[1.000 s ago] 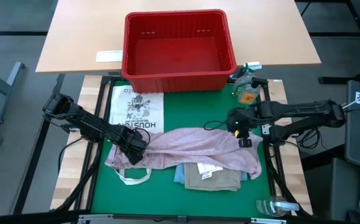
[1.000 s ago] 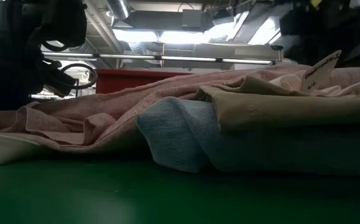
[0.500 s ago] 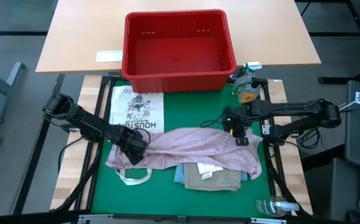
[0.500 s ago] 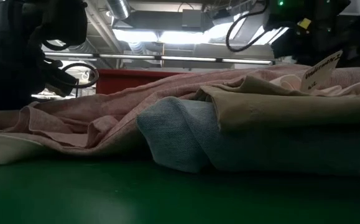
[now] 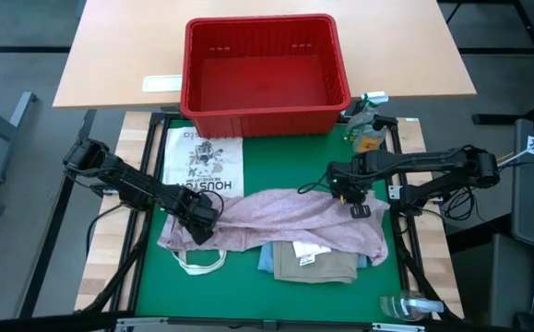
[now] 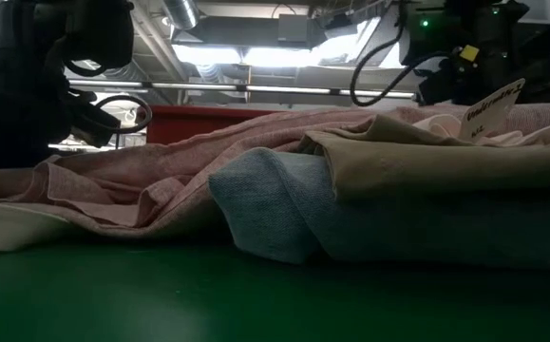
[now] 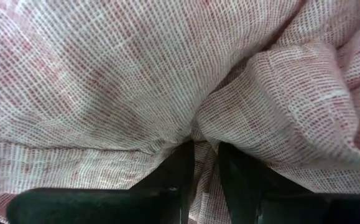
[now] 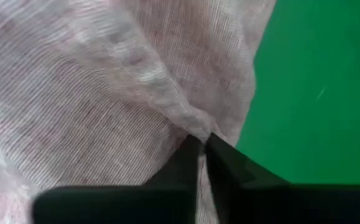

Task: Fold laundry
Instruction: Fold the pink polo

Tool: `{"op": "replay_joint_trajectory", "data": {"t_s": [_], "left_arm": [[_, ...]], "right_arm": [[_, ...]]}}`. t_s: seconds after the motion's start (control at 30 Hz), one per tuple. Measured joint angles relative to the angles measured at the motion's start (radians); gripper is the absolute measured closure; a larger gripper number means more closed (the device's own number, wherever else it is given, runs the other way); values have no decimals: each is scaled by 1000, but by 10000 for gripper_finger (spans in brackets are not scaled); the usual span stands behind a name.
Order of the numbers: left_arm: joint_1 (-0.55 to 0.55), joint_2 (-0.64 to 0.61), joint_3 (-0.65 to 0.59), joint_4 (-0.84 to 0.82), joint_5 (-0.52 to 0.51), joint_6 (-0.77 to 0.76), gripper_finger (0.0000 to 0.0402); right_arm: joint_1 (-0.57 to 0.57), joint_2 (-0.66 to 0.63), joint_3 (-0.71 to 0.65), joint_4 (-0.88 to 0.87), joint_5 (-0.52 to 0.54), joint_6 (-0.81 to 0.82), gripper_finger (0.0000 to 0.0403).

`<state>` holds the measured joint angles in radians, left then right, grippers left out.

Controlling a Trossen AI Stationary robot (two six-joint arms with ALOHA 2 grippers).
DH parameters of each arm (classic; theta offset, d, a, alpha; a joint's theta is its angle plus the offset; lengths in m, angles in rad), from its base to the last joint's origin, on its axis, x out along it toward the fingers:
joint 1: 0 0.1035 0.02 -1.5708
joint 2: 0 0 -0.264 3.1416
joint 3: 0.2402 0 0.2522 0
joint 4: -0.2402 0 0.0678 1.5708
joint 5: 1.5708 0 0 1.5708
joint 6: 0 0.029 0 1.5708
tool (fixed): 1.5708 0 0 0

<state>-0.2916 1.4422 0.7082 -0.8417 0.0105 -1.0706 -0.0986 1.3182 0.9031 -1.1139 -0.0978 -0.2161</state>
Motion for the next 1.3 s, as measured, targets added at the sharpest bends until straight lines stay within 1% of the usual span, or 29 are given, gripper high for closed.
{"op": "replay_joint_trajectory", "data": {"t_s": [0.07, 0.1, 0.2, 0.27, 0.33, 0.43, 0.53, 0.7, 0.83, 0.97, 1.07, 1.23, 1.3], "left_arm": [[0, 0, 0, 0, 0, 0, 330], [0, 0, 0, 0, 0, 0, 330], [0, 0, 0, 0, 0, 0, 330], [0, 0, 0, 0, -1, 0, 330], [0, 0, 0, 1, -1, 0, 330], [0, 0, 0, 2, -1, 0, 330], [0, 0, 0, 2, -1, 0, 330], [0, 0, 0, 11, -2, 0, 330], [0, 0, 0, 32, 10, 7, 330], [0, 0, 0, 52, 12, 7, 330], [0, 0, 1, 54, 15, 12, 330], [0, 0, 1, 55, 32, 31, 330], [3, 0, 1, 56, 60, 28, 330]], "right_arm": [[0, 0, 0, -10, 0, 0, 392], [0, -3, 0, -13, 0, 1, 394], [0, -21, 2, -24, -2, 25, 379], [1, -33, 21, -56, -4, 43, 376], [5, -48, 52, -110, -11, 86, 384], [48, -78, 100, -178, -26, 167, 398], [143, -120, 125, -196, -42, 311, 393], [365, -172, 126, -204, -45, 526, 399], [547, -169, 126, -203, -44, 787, 396], [713, -150, 96, -162, -44, 969, 400], [811, -131, 70, -141, -51, 1104, 398], [930, -84, 63, -84, -71, 1208, 400], [963, -69, 63, -54, -82, 1234, 401]]}}
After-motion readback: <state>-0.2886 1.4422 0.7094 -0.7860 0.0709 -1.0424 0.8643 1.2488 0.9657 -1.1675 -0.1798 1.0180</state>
